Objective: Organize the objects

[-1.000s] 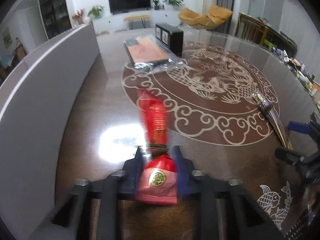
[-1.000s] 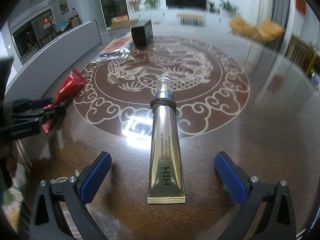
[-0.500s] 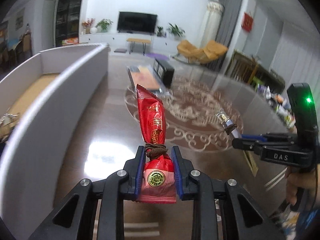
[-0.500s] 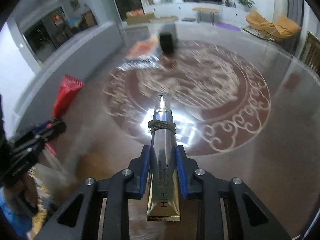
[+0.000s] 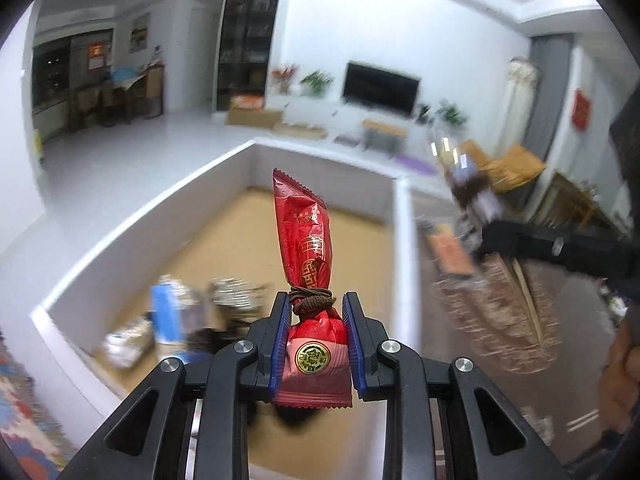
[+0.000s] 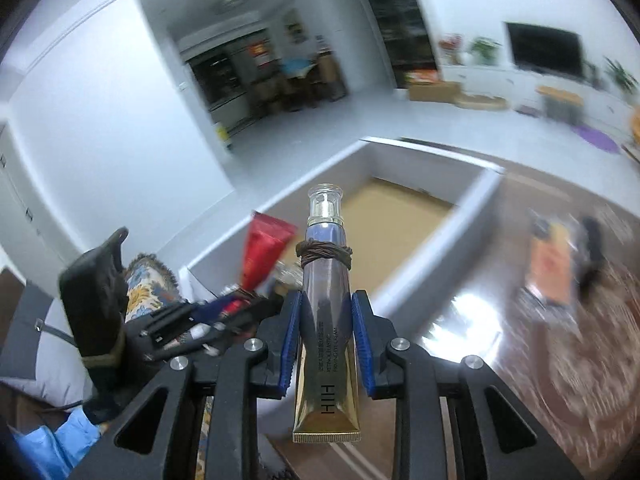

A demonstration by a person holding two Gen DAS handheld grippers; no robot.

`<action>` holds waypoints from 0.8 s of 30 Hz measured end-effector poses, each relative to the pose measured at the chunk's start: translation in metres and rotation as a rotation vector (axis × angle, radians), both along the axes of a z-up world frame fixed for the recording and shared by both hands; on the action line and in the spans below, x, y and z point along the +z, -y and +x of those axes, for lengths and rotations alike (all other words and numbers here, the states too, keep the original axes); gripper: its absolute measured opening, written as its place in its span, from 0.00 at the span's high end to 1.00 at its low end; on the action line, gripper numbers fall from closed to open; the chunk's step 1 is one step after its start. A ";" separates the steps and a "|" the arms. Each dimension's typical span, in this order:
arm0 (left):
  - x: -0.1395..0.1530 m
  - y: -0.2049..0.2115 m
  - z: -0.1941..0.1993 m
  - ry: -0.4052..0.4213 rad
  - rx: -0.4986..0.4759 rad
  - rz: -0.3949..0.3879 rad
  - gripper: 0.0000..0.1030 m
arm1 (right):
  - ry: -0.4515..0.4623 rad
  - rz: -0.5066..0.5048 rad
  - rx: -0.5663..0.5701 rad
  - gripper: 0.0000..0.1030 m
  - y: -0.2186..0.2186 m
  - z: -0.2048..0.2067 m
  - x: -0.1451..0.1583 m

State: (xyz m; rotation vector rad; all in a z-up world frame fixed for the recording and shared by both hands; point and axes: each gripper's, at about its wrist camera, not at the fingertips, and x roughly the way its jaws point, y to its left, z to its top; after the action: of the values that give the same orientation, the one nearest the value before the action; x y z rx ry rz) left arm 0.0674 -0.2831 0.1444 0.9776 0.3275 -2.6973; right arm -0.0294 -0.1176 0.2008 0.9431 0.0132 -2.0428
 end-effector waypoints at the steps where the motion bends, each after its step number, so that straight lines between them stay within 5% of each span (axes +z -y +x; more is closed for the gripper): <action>1: -0.008 0.009 -0.006 0.049 0.021 -0.012 0.72 | -0.001 0.003 0.017 0.74 0.019 -0.004 -0.002; 3: -0.026 0.026 -0.015 0.133 0.074 -0.031 0.60 | 0.023 0.041 0.052 0.70 0.057 -0.016 -0.015; 5: -0.040 0.036 -0.016 0.183 0.121 -0.024 0.35 | 0.082 0.089 0.043 0.50 0.077 -0.026 -0.036; 8: -0.042 0.034 -0.004 0.156 0.138 -0.009 0.30 | 0.107 0.076 0.007 0.37 0.066 -0.028 -0.052; 10: -0.041 0.028 0.001 0.136 0.137 -0.001 0.25 | 0.065 0.058 -0.016 0.18 0.042 -0.022 -0.054; 12: -0.040 0.014 0.007 0.107 0.123 0.009 0.23 | 0.004 0.066 -0.057 0.10 0.016 -0.014 -0.056; 19: -0.023 -0.069 0.007 0.036 -0.072 0.064 0.20 | -0.081 0.284 -0.258 0.07 -0.100 -0.016 -0.111; 24: -0.023 -0.156 -0.002 0.037 -0.279 0.091 0.03 | -0.051 0.430 -0.394 0.07 -0.186 -0.012 -0.155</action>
State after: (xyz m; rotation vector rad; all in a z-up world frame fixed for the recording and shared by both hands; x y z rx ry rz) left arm 0.0651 -0.1272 0.1218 1.1768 0.3310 -2.9302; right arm -0.0416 0.0689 0.0456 1.2307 0.3292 -2.4851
